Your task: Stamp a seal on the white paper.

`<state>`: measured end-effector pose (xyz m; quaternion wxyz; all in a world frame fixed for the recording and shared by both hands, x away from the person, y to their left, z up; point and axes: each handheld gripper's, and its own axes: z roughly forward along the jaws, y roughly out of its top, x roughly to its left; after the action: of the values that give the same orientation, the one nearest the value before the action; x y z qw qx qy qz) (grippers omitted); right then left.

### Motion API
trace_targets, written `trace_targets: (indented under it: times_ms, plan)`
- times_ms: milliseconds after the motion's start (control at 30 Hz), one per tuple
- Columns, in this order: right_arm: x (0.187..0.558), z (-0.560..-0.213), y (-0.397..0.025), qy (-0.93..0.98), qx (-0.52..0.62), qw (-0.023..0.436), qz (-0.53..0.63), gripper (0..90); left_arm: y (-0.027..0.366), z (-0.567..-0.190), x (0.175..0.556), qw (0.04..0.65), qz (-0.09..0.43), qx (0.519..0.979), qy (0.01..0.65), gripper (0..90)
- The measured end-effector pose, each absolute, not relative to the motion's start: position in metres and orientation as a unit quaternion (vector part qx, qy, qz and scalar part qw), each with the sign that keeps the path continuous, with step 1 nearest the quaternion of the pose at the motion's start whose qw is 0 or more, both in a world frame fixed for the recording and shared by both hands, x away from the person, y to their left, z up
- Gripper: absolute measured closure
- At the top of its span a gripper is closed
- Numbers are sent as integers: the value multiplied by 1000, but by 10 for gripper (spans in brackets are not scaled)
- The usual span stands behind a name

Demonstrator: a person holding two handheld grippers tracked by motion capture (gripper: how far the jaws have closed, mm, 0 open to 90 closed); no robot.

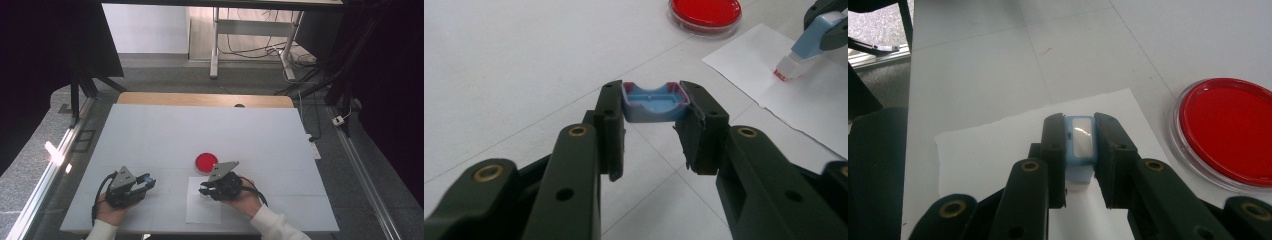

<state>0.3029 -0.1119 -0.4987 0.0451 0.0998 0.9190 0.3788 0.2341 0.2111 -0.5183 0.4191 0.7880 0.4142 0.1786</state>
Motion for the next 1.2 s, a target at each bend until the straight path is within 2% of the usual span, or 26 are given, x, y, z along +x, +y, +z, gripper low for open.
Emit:
trace_targets:
  times_ms: [1200]
  plan:
    - [304, -502, -110, 926, 104, 43, 362, 761, 210, -517, 232, 421, 182, 786, 416, 643]
